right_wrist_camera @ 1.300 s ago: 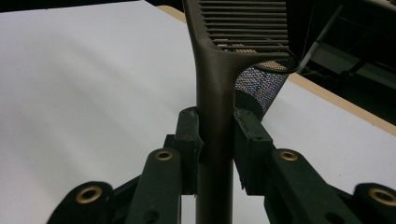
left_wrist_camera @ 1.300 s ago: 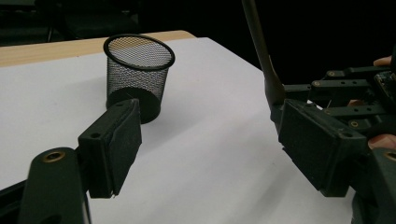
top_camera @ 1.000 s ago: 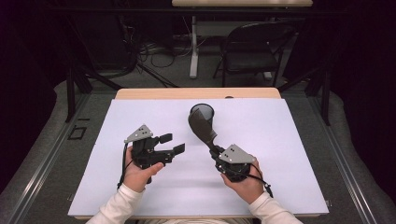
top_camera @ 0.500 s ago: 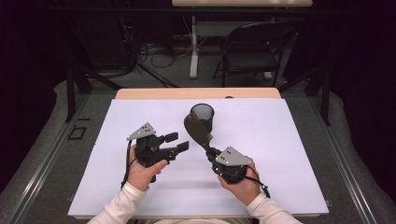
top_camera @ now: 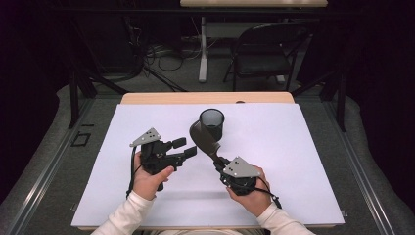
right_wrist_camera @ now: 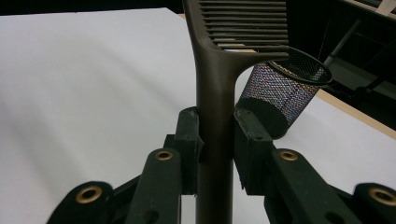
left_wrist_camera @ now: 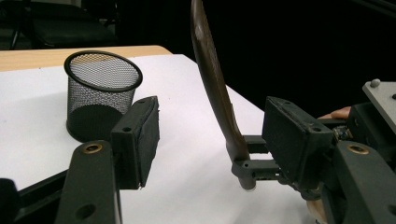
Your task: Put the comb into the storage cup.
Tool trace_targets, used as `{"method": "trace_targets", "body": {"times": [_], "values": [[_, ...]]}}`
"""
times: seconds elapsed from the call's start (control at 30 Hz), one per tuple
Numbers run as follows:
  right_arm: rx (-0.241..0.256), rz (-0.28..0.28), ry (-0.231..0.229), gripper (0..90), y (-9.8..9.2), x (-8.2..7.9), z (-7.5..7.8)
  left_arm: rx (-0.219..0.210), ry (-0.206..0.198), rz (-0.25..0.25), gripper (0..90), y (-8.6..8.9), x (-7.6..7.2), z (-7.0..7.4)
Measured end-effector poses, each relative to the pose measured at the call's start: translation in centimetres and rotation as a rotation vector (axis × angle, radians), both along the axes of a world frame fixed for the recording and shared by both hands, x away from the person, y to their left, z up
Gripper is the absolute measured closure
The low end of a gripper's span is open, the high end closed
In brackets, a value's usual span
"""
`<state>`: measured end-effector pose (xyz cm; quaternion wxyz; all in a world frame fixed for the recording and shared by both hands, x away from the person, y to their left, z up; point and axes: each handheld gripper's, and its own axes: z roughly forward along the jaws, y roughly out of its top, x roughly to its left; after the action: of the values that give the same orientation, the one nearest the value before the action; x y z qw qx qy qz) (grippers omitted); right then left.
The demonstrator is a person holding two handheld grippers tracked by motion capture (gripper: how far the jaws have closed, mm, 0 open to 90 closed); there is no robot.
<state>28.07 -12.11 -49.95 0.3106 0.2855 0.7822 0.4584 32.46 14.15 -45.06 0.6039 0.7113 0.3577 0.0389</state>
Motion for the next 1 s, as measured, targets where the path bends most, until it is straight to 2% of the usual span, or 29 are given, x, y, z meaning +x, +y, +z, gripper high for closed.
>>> {"method": "trace_targets", "body": {"times": [0.2, 0.37, 1.0], "values": [[-0.007, 0.008, -0.006, 73.1, 0.3, -0.3, -0.2, -0.031, -0.004, 0.004, 38.6, 0.1, -0.1, 0.1], [-0.023, 0.022, -0.011, 73.1, 0.7, -0.5, -0.5, -0.035, -0.005, 0.005, 41.8, 0.2, -0.1, 0.1], [-0.053, 0.060, -0.034, 73.1, 1.7, -1.4, -1.0, -0.068, 0.043, 0.018, 58.1, 0.5, 0.1, -0.2]]}}
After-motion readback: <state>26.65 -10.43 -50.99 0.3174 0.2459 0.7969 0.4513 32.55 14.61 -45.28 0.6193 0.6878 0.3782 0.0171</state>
